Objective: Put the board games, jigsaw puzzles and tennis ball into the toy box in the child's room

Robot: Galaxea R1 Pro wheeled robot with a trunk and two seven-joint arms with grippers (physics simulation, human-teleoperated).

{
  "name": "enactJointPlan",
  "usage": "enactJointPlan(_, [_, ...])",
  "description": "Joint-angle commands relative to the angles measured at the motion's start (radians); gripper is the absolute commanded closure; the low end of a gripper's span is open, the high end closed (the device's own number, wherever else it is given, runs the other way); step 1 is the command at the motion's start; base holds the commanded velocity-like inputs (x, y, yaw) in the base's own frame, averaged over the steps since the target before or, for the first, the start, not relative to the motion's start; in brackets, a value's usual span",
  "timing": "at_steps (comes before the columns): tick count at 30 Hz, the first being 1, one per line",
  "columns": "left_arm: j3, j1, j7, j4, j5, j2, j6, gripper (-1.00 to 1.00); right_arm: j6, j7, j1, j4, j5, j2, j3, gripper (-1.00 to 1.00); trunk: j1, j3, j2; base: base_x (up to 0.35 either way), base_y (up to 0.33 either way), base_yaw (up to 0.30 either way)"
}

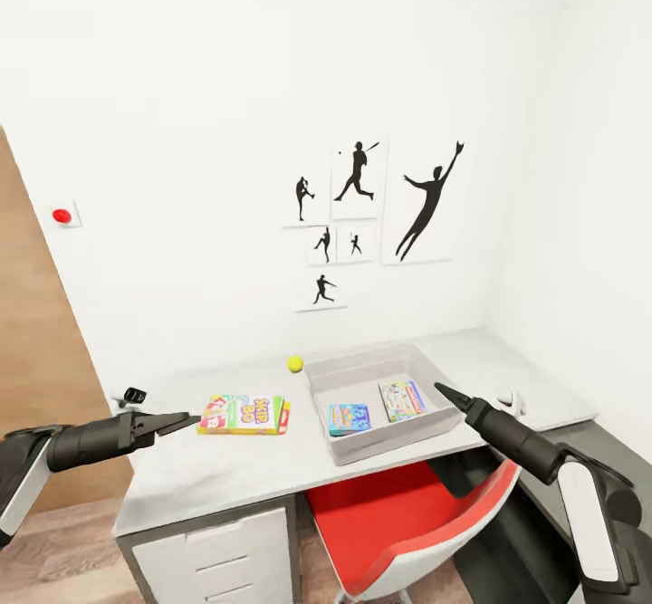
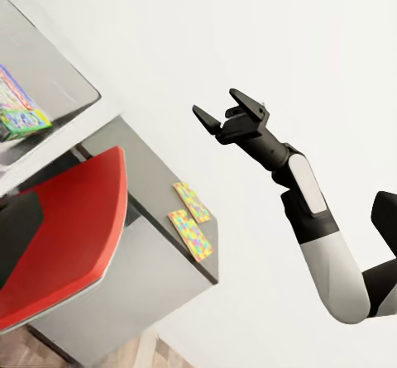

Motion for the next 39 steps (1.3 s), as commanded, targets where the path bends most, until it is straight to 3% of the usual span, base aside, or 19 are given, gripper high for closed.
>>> enactJointPlan(1, [0.0,-0.001,-0.003,0.001,0.001,0.0,0.011,-1.0,0.006,0.004,0.0,-0.001,0.0,0.0,-0.002,-1.0,0.0,-0.001,-0.001,-0.207,0.219,0.287])
enactJointPlan(18, [0.0,-0.001,-0.003,0.002,0.0,0.0,0.011,-1.0,0.006,0.004,-0.001,-0.001,0.0,0.0,-0.002,-1.0,0.0,-0.001,-0.001,-0.132,0.242,0.282])
enactJointPlan(39, [0.004,-0.001,-0.003,0.007,0.0,0.002,0.01,-1.0,0.006,0.004,-0.001,0.001,0.0,0.0,-0.002,-1.0,0.0,-0.001,-0.001,0.124,0.253,0.025])
